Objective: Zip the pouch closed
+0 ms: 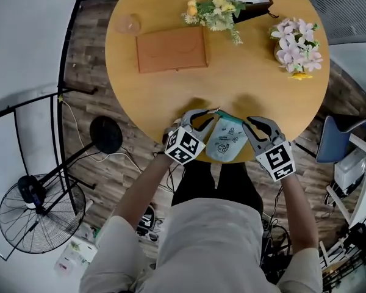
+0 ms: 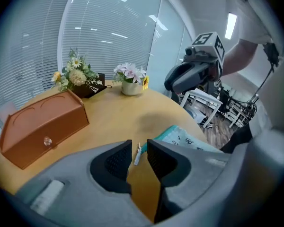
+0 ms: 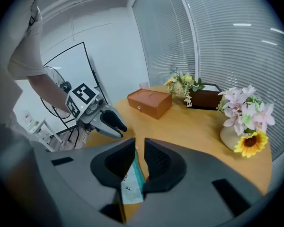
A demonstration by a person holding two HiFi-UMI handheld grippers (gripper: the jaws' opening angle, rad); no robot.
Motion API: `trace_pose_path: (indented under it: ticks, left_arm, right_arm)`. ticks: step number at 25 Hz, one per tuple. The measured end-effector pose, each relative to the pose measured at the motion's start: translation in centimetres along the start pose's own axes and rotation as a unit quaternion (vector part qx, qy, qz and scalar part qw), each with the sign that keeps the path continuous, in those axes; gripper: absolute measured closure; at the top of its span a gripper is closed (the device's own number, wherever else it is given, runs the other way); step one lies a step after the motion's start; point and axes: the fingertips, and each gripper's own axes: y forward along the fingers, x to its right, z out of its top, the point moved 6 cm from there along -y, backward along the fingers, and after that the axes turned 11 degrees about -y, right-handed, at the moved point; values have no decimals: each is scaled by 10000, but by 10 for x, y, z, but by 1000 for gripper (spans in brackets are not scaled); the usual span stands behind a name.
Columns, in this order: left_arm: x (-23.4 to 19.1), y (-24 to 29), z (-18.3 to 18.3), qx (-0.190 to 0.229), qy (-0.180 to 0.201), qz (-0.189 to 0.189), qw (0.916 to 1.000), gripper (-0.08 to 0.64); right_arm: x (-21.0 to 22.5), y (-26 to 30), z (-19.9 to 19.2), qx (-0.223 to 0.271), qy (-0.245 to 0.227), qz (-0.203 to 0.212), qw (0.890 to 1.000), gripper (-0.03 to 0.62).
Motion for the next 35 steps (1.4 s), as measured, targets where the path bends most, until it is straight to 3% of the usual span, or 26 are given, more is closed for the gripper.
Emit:
trace_pose_path:
  ticks: [5,10,15,18,28,35]
  left_arm:
    - [-8,23,-16,-330,211,79,9992,449]
    - [-11,36,-24,-646,666,102,9956,451]
    - [-10,45,-29,-885,1025,128,9907,497]
    - [-7,46,-29,-855,1159,149,9895,528]
    - [10,34,-17,-440,2033,194,9779,535]
    - [15,25,-8,-279,2228,96,9744,535]
  right_arm:
    - [7,17,-8,-42,-79,226,9997,532]
    - [14,31,-14,-98,-225,437,9987,532]
    - [20,43,-18,-141,-412,648,9969,532]
    - [21,50,-17,-142,-521,831,9951,532]
    - [18,83,-31,-410,-1130,1441,9822,531]
    - [11,99,-32,-585,-1774,1795,9659,531]
